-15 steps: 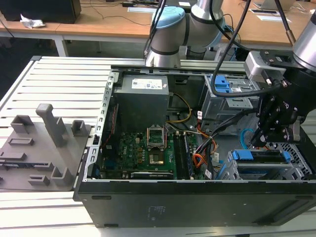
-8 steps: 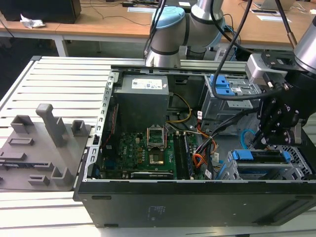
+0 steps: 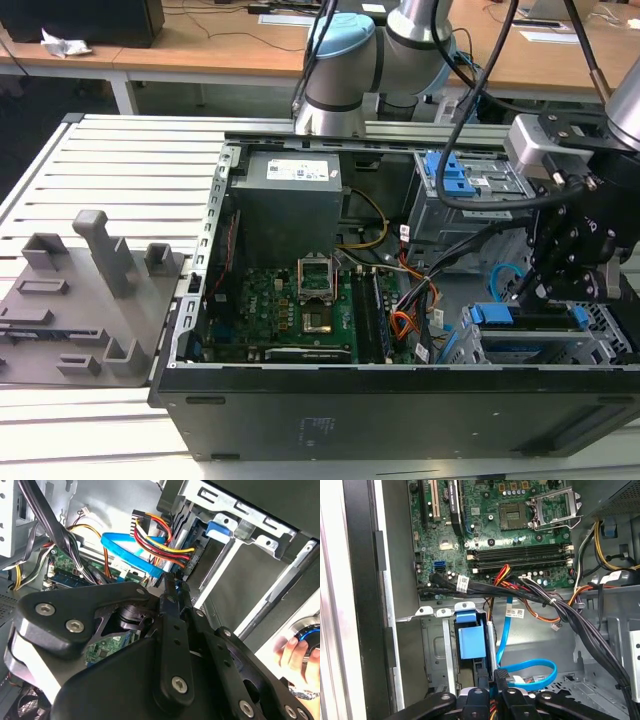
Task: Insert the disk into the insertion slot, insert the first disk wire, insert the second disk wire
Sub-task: 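Insert the second disk wire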
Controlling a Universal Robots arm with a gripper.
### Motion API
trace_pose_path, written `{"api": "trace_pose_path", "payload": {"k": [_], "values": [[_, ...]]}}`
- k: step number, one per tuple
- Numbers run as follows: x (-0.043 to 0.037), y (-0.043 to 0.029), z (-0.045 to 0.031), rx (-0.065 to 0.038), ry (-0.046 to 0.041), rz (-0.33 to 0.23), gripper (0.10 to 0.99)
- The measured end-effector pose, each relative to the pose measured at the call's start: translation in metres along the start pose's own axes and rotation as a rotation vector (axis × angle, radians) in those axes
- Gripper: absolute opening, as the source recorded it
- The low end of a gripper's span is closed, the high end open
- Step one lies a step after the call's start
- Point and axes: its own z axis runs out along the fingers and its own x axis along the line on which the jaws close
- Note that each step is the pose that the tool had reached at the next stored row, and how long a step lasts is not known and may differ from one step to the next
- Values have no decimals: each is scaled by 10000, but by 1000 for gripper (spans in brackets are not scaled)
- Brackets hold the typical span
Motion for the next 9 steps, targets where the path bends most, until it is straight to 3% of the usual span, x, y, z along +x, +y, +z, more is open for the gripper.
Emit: {"api": "trace_pose_path", "payload": {"k": [9], "values": [[32, -7, 32, 1, 4, -9, 161]]}}
